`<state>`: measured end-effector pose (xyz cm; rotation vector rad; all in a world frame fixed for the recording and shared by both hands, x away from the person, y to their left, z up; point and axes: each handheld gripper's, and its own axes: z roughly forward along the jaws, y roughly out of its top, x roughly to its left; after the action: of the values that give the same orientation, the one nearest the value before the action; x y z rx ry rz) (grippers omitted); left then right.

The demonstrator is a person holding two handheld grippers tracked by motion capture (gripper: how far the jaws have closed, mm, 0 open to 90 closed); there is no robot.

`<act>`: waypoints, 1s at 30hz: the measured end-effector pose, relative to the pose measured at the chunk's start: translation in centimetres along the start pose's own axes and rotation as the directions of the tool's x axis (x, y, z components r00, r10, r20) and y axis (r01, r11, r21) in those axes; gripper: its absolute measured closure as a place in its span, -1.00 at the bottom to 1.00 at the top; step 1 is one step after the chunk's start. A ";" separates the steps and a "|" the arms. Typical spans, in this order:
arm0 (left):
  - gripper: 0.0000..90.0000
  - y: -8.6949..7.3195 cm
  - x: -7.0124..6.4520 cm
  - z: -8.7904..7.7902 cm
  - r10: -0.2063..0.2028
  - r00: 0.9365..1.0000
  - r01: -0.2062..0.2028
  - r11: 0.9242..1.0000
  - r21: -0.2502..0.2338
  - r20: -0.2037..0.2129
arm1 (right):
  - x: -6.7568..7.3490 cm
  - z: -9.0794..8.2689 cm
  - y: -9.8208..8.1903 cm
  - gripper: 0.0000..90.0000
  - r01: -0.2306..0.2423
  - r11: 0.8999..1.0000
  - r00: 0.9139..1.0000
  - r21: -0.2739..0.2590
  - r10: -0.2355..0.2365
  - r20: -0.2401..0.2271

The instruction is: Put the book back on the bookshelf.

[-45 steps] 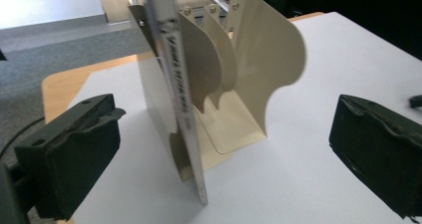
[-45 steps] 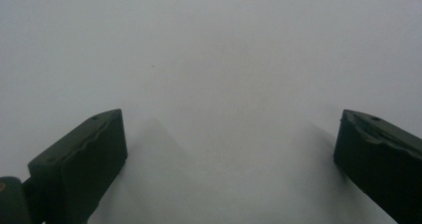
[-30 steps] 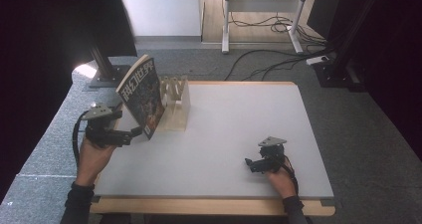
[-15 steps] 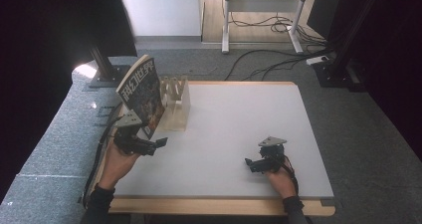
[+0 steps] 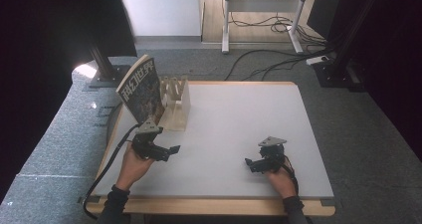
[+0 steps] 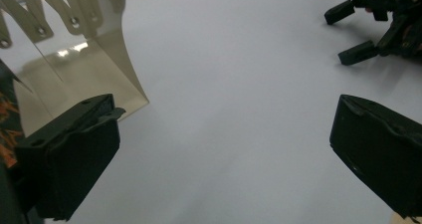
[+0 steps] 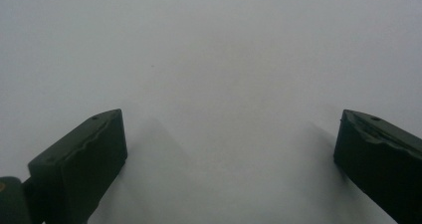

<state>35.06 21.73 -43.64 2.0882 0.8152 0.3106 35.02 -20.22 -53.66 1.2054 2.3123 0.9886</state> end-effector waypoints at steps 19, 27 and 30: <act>-1.00 -5.4 0.5 4.9 -0.027 0.999 0.029 0.995 0.093 -0.023 | 0.0 0.0 0.0 -1.00 0.000 1.000 1.000 0.000 0.000 0.000; -1.00 -6.7 0.3 6.3 -0.008 0.999 0.017 0.986 0.166 -0.052 | 0.0 0.0 0.0 -1.00 0.000 1.000 1.000 0.000 0.000 0.000; -1.00 -6.6 0.1 6.5 0.013 0.997 0.002 0.981 0.192 -0.075 | 0.0 0.0 0.0 -1.00 0.000 1.000 1.000 0.000 0.000 0.000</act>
<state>35.38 20.48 -52.84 2.2700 0.9157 0.3277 35.02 -20.22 -53.67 1.2054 2.3124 0.9882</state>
